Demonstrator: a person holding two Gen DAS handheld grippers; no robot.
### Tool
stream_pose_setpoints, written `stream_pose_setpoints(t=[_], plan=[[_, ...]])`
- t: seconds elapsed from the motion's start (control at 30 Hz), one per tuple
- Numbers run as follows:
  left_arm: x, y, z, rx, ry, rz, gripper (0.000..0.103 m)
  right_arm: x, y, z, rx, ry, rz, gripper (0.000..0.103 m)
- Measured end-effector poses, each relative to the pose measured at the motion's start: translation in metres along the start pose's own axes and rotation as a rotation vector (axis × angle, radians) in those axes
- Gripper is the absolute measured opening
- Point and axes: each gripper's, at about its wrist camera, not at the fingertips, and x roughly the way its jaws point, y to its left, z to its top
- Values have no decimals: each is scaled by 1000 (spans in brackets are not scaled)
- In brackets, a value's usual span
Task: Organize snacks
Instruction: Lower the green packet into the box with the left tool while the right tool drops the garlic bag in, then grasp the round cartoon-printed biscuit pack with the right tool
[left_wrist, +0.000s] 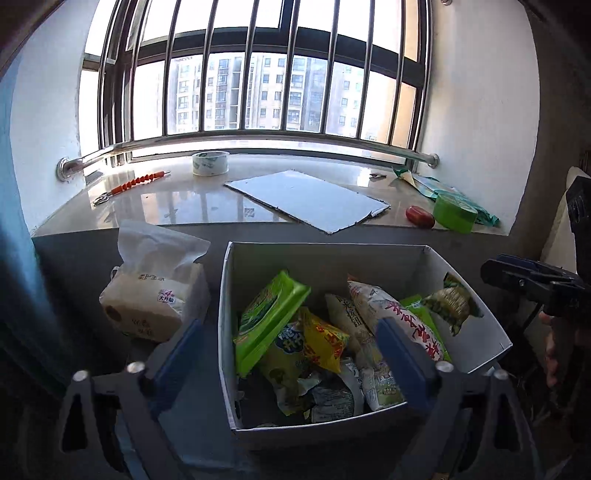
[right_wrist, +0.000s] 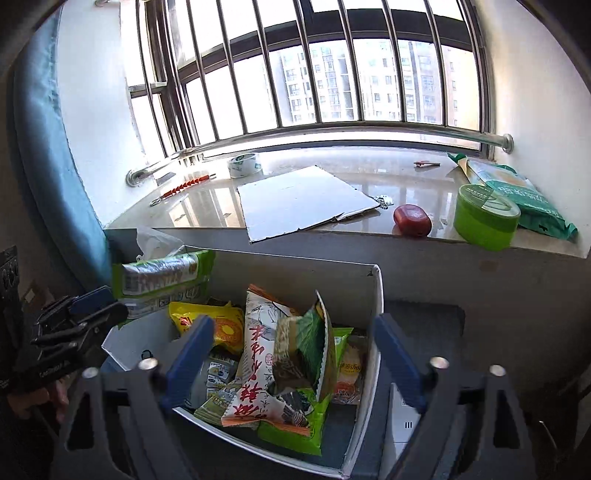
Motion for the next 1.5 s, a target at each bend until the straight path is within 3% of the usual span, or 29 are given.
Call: stream_pose_setpoints(t=[0.07, 0.2, 0.4, 0.6, 0.8, 1.03, 1.5], plan=[[-8, 1, -5, -3, -9, -34, 103, -4, -6, -3, 42, -15, -6, 103], [-28, -9, -14, 50, -7, -6, 103, -16, -8, -13, 59, -27, -2, 103], [-82, -25, -37, 112, -35, -87, 103, -56, 7, -36, 66, -55, 52, 103], [-140, -42, -95, 156, -22, -132, 103, -115, 34, -98, 15, -89, 98, 103], [-169, -55, -159, 112, 42, -176, 103, -148, 49, -177, -2, -58, 103, 103], [-170, -78, -202, 162, 123, -186, 103, -130, 46, -230, -15, 75, 80, 103], [-163, -81, -219, 215, 185, -176, 103, -21, 91, -208, -268, 299, 32, 103]])
